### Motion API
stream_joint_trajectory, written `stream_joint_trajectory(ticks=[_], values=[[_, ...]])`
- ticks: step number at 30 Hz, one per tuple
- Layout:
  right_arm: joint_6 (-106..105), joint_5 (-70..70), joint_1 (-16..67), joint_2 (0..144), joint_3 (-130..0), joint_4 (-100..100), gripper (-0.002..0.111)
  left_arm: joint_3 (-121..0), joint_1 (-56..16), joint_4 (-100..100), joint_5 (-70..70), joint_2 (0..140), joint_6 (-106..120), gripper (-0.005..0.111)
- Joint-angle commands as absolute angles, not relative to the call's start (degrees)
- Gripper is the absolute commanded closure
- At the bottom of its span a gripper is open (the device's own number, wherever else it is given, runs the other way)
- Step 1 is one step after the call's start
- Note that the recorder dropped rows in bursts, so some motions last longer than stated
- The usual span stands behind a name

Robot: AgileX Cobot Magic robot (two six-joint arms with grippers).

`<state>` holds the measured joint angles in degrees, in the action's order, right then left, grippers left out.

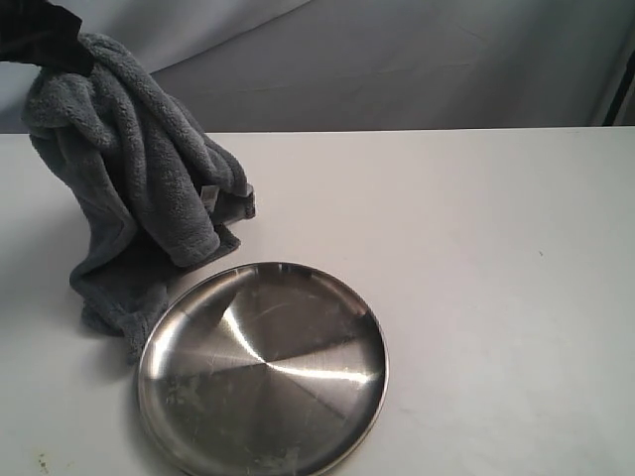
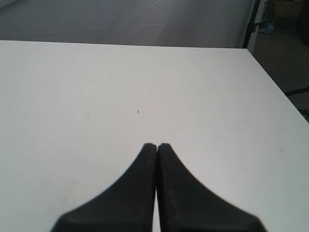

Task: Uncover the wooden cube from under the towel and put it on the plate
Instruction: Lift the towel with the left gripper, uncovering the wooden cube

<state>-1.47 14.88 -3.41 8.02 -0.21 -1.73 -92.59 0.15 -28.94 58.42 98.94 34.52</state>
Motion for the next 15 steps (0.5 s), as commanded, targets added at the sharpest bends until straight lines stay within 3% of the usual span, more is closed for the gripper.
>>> stream_joint_trajectory(ticks=[1,15], values=[[-1.5,14.5,-3.3,7.7,0.0,-1.9,0.108,-92.6,-0.1,-31.1,58.0,96.7,35.3,0.107],[-1.5,14.5,-3.3,7.7,0.0,-1.9,0.108,-92.6,-0.1,-42.1,58.7,95.5,42.7,0.107]])
